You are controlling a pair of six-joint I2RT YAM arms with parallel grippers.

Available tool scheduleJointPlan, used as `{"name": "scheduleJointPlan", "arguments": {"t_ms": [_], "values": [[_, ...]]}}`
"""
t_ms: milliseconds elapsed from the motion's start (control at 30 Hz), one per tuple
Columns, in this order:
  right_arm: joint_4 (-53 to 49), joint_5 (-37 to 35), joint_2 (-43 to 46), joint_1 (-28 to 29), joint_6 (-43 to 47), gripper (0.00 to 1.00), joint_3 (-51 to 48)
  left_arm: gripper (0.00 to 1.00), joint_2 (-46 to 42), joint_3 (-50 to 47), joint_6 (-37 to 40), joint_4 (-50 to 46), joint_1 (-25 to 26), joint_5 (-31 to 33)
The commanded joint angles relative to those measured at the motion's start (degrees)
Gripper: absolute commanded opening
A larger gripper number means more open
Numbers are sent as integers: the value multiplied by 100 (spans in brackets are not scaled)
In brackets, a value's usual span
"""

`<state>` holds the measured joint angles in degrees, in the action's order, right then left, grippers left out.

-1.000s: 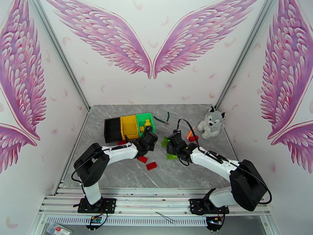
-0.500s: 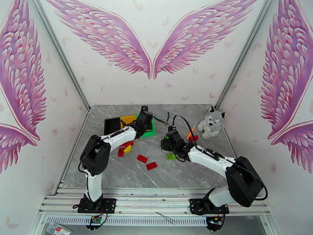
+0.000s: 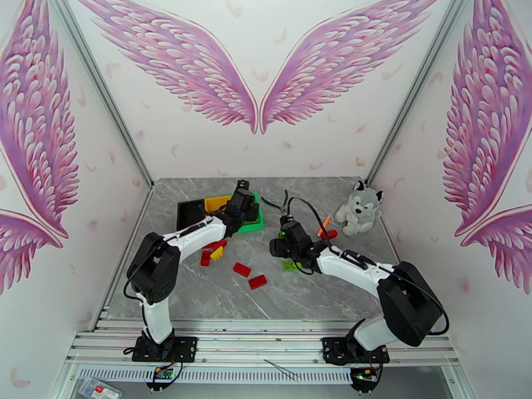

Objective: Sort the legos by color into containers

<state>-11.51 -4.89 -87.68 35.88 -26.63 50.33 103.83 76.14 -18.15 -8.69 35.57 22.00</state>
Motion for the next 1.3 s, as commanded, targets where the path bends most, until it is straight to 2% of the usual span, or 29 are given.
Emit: {"name": "scheduleJointPlan", "arguments": {"t_ms": [0,200,433,600,1267], "values": [[292,228,-57,98,179,60,206,71,-647,-610,-16,32,16,144],[334,330,-215,285,294,58,401,63,-1338,-1700,-359,-19,24,167],[297,302,-304,458,308,58,513,65,-1896,-2772,-906,-115,11,308],[276,306,-324,530,266,58,540,68,-1947,-3254,-1149,-42,-58,297],[219,119,-165,646,221,59,376,70,-1253,-3531,-1235,294,-207,57]]}}
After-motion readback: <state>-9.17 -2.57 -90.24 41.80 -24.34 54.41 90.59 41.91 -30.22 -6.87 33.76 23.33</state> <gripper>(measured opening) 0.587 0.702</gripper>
